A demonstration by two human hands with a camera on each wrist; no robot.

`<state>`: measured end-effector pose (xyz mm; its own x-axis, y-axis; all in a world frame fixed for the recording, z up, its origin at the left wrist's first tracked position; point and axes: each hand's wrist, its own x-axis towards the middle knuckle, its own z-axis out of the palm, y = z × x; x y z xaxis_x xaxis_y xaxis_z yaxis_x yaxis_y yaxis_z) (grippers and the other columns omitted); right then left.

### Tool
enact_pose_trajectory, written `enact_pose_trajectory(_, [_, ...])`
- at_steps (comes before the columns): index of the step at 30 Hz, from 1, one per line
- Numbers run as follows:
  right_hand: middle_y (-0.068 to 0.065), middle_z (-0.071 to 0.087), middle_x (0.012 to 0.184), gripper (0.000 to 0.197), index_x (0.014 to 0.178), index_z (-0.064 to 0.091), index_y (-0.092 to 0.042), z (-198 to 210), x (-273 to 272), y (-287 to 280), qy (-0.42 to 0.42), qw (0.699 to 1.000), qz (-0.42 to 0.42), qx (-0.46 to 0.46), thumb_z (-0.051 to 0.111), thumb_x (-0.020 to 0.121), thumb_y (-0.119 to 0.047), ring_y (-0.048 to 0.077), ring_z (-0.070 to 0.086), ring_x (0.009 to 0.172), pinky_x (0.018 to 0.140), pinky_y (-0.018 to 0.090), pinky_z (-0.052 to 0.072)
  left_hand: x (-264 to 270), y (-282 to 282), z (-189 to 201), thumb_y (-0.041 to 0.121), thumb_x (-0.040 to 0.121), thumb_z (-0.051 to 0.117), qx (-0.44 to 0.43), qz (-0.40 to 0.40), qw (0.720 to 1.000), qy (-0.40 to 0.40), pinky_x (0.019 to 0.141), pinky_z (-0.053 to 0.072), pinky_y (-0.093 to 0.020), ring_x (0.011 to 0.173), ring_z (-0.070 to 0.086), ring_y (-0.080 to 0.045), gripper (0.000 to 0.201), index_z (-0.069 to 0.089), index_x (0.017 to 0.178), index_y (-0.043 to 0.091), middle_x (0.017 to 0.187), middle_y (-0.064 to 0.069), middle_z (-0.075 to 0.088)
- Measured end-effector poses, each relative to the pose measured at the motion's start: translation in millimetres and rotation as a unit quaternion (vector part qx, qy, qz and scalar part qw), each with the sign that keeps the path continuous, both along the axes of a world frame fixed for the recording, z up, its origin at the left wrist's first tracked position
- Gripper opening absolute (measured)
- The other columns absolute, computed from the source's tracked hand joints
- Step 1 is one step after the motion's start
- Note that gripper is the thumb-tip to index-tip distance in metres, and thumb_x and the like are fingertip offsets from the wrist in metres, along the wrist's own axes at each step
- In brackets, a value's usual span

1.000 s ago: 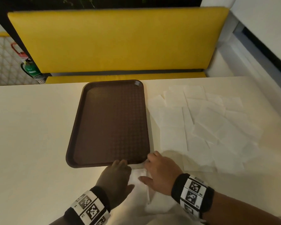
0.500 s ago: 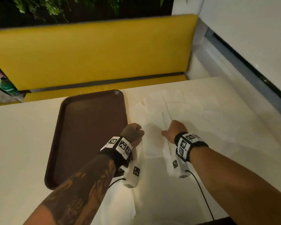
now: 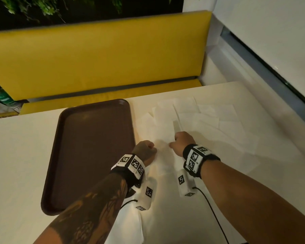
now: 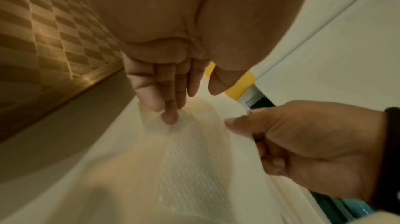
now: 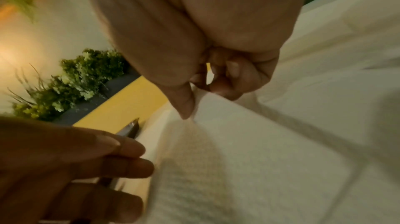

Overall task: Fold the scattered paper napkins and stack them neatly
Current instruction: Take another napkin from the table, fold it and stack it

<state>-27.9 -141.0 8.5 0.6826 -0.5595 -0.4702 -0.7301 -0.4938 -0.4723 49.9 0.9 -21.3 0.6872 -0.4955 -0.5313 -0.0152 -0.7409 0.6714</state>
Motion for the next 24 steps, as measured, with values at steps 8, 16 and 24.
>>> enact_pose_trajectory(8, [0.000,0.052,0.073,0.019,0.074,0.045,-0.016,55,-6,37,-0.198,0.977,0.080,-0.019,0.056,0.089,-0.019,0.018,0.050,0.066,0.062,0.034,0.047,-24,5,68,0.040,0.099,0.039,-0.244,0.059,0.958,0.136,0.076,0.055,-0.037,0.095,0.068,-0.021,0.039,0.063,0.109,0.011,0.106,-0.007,0.070])
enact_pose_trajectory(16, [-0.009,0.059,0.091,0.018,0.093,0.060,-0.020,96,-31,46,-0.313,0.938,0.147,0.004,0.069,0.083,-0.032,0.005,0.057,0.081,0.071,0.016,0.050,-21,34,90,0.025,0.093,0.056,-0.380,0.126,0.902,0.162,0.069,0.057,-0.034,0.081,0.070,-0.026,0.024,0.071,0.101,0.007,0.095,-0.017,0.072])
enact_pose_trajectory(24, [-0.003,0.070,0.090,0.052,0.132,0.041,-0.026,94,-42,21,-0.285,0.940,-0.008,0.187,0.066,0.088,-0.039,0.006,0.065,0.079,0.073,0.025,0.046,-17,61,111,0.021,0.091,0.053,-0.401,0.124,0.888,0.187,0.080,0.058,-0.038,0.097,0.069,-0.028,0.026,0.063,0.109,0.006,0.107,-0.013,0.072])
